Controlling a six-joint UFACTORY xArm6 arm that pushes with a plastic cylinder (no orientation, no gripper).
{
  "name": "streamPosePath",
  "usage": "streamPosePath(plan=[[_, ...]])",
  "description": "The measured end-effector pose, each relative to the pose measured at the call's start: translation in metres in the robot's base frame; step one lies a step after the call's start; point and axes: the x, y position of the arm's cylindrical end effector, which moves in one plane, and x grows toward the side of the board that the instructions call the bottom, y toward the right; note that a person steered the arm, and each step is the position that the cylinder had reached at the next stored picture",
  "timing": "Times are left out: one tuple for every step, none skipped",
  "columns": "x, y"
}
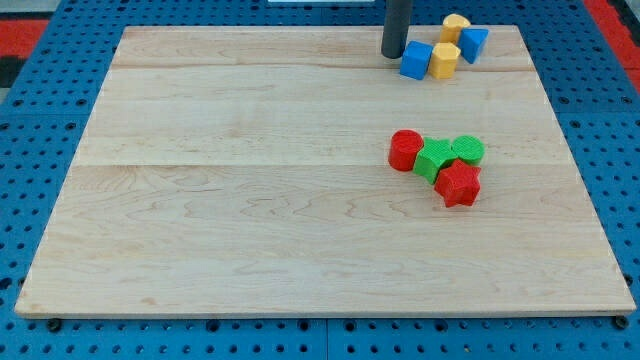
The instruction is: Place yellow heart to the top left of the blue cube
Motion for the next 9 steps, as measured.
streamPosePath(plan=[[0.046,-0.002],[0.062,0.028],[0.068,0.075],[0.065,0.125],[0.032,0.166],[0.0,0.164],[-0.027,0.158],[-0.046,0.151],[-0.053,0.101]])
